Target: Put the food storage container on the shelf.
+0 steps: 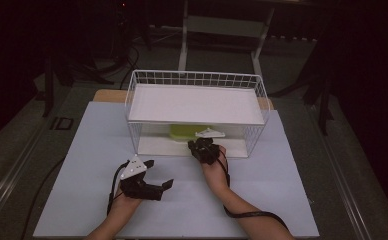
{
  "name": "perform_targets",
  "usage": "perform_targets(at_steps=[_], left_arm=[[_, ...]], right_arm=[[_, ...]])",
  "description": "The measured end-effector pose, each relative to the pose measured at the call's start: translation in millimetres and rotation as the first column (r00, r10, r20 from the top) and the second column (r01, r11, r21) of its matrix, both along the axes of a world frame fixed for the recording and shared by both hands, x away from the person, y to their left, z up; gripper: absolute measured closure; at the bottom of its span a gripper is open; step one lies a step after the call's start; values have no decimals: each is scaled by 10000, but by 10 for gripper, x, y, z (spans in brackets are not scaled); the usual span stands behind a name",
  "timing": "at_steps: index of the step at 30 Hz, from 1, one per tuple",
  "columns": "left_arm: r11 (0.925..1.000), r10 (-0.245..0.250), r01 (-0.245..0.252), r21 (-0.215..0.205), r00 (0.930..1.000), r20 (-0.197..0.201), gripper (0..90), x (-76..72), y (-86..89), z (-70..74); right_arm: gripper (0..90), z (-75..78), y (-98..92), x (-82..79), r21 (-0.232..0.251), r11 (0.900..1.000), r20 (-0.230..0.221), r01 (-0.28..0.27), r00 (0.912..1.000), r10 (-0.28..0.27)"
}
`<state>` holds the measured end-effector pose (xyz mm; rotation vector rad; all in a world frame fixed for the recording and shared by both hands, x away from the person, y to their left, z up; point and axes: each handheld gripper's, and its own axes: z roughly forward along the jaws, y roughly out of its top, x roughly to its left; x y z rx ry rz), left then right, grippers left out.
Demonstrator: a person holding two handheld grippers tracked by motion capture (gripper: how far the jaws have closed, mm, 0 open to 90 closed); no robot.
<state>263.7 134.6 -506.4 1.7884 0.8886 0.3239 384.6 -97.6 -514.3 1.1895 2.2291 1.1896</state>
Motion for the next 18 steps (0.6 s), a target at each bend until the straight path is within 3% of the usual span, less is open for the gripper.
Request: perform_targets(at_steps=[7, 11, 15, 18], left_arm=[[9999, 1, -1, 110, 10000, -14, 17, 0, 28, 27], [9982, -166, 160, -581, 9998, -110, 17, 21, 48, 36], [9984, -440, 444, -345, 9990, 118, 17, 25, 14, 54], [9974, -596, 603, -402, 9981, 184, 17, 27, -21, 86]], right_arm=[[814, 48, -33, -171, 55, 9998, -41, -212, 9998, 213], [698, 79, -62, -285, 26, 9997, 237, -246, 9994, 245], [545, 116, -87, -398, -39, 9991, 554, -422, 9976, 423], [484, 150, -144, -458, 60, 9992, 648, -385, 9972, 380]])
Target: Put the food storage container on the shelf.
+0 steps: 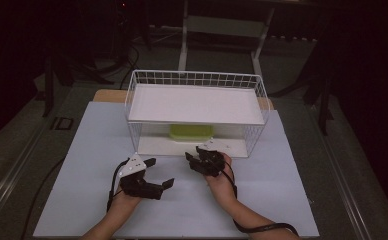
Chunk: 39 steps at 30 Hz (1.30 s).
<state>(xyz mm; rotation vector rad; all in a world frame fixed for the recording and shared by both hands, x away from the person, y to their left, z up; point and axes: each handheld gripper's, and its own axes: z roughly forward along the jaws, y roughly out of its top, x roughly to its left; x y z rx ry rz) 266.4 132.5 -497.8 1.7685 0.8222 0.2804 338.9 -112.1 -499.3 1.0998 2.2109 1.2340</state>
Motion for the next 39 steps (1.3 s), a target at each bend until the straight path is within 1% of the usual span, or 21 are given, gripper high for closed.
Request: perform_targets(at_steps=[1, 4, 5, 6, 7, 8, 9, 11, 12, 13, 16, 17, 18, 21, 26, 30, 31, 33, 36, 38, 39], left_arm=[[10000, -44, 44, 31, 10000, 27, 17, -4, -15, 12], [9994, -321, 320, 118, 9994, 125, 17, -11, -44, 41], [9993, -381, 381, 65, 9992, 117, 16, -13, -46, 47], [9991, -415, 415, 57, 9991, 63, 16, -14, -45, 53], [9991, -413, 412, 60, 9991, 38, 16, -18, -44, 61], [9991, -423, 423, 8, 9991, 34, 17, -26, -39, 69], [9991, -432, 432, -42, 9991, 15, 17, -35, -35, 79], [9989, -466, 467, -35, 9989, 89, 16, -59, -28, 100], [9987, -504, 504, -28, 9987, 97, 16, -72, -24, 110], [9985, -541, 541, 25, 9985, 112, 17, -84, -20, 118], [9980, -623, 620, 141, 9979, 159, 16, -121, -4, 135], [9980, -629, 627, 91, 9979, 171, 16, -133, 6, 138], [9980, -629, 627, 91, 9979, 171, 16, -133, 6, 138], [9982, -600, 598, 71, 9980, 185, 17, -164, 37, 143], [9984, -556, 557, -110, 9984, 129, 17, -212, 88, 96], [9981, -600, 601, -109, 9982, 72, 16, -223, 84, 62], [9979, -648, 648, -41, 9979, 97, 16, -226, 79, 52], [9973, -725, 727, -143, 9973, 101, 16, -228, 73, 44], [9970, -756, 758, -175, 9971, 109, 17, -231, 66, 39], [9965, -829, 831, -113, 9965, 120, 16, -238, 50, 32], [9962, -860, 862, -84, 9962, 135, 17, -240, 43, 30]], right_arm=[[449, 12, -25, -19, 138, 9999, -21, 0, 10000, 0], [383, 46, -105, -85, 439, 9990, -39, 3, 10000, -1], [360, 60, -130, -106, 470, 9989, -27, -39, 10000, 41], [322, 76, -159, -128, 564, 9984, 5, -92, 10000, 92], [270, 92, -193, -145, 767, 9968, -8, -205, 9998, 206], [227, 108, -220, -158, 792, 9964, -73, -301, 9995, 308], [206, 123, -244, -170, 782, 9960, -148, -436, 9989, 449], [201, 147, -302, -201, 981, 9939, -232, -506, 9983, 531], [184, 155, -329, -212, 1057, 9927, -331, -584, 9975, 622], [179, 158, -351, -218, 1029, 9926, -417, -639, 9968, 685], [180, 159, -427, -243, 1215, 9894, -709, -795, 9935, 886], [180, 158, -451, -255, 1218, 9892, -726, -812, 9932, 905], [180, 158, -451, -255, 1218, 9892, -726, -812, 9932, 905], [179, 156, -533, -311, 1094, 9901, -613, -875, 9936, 946], [182, 146, -637, -363, 964, 9914, -588, -886, 9938, 946], [180, 150, -705, -410, 883, 9919, -708, -913, 9927, 977], [180, 154, -721, -428, 829, 9923, -682, -921, 9929, 978], [179, 162, -744, -460, 747, 9920, -644, -1019, 9922, 1067], [179, 171, -781, -502, 853, 9909, -569, -1037, 9924, 1087], [173, 173, -839, -557, 797, 9896, -594, -1198, 9904, 1246], [161, 164, -855, -573, 684, 9895, -623, -1270, 9894, 1313]])
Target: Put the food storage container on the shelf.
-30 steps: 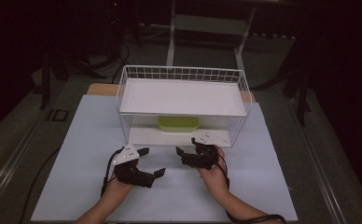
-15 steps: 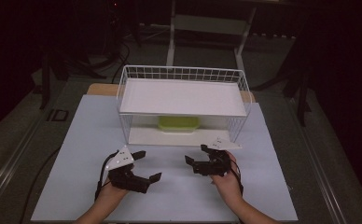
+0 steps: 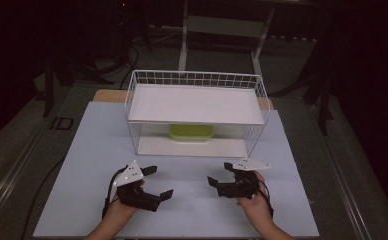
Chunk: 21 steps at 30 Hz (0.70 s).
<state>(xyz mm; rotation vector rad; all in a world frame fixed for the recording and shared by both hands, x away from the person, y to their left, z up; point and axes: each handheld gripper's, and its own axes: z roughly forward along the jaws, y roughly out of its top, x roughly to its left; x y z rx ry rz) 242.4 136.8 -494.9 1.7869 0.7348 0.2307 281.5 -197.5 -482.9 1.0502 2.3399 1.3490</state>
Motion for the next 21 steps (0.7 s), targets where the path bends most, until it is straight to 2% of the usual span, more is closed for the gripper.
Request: perform_targets(at_steps=[3, 6, 9, 11, 21], left_arm=[[10000, -71, 71, 68, 10000, 7, 17, -2, -21, -9], [9999, -113, 113, 29, 9999, -4, 17, 0, -28, -16], [9998, -91, 89, 185, 9998, 153, 17, 0, -62, -9], [9999, -105, 104, 75, 9998, 178, 17, -2, -78, -10], [9998, -84, 83, 204, 10000, 53, 16, 15, -89, -72]], right_arm=[[160, -48, -60, -52, -212, 9998, 37, 10, 10000, -10], [160, -82, -98, -68, -242, 9997, 11, 83, 10000, -83], [159, -142, -142, -65, -222, 9997, -33, 30, 10000, -31], [160, -162, -155, -53, -267, 9996, -91, -4, 10000, 2], [160, -206, -166, -39, -365, 9993, 56, -118, 9999, 120]])
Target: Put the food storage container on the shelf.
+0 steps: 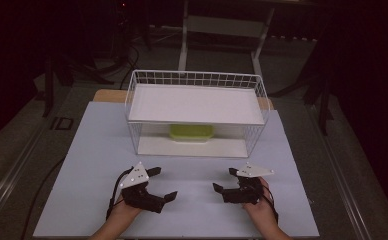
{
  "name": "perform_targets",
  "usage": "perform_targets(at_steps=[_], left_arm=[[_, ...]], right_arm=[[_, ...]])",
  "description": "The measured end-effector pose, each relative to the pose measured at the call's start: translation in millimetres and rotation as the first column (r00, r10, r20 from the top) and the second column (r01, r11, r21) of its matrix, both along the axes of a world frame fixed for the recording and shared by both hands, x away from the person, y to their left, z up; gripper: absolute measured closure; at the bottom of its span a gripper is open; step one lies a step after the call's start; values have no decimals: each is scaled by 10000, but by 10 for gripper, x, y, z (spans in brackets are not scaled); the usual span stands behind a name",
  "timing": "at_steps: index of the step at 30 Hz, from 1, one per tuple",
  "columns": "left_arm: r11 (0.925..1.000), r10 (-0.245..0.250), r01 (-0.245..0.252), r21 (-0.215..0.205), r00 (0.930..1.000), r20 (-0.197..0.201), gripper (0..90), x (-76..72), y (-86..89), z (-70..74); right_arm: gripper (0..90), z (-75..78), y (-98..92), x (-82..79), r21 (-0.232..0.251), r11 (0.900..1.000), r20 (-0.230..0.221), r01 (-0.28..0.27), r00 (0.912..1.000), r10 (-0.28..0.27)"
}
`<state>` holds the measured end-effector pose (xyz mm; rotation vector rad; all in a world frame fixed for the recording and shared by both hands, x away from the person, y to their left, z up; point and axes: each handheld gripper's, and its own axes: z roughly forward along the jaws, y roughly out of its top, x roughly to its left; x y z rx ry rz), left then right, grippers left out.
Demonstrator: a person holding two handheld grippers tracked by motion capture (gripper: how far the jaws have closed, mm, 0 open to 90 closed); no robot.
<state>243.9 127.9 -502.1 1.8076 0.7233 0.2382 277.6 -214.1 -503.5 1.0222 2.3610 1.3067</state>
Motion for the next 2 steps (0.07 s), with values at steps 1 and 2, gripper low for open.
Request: perform_targets(at_steps=[1, 2], left_arm=[[10000, 0, 0, 0, 10000, 0, 17, 0, 0, 0], [10000, 10, -10, -1, 10000, 12, 16, -1, 4, -2]], right_arm=[[160, 0, 0, 0, 0, 10000, 0, 0, 10000, 0], [160, 3, 0, 1, -18, 10000, 41, 2, 10000, -2]])
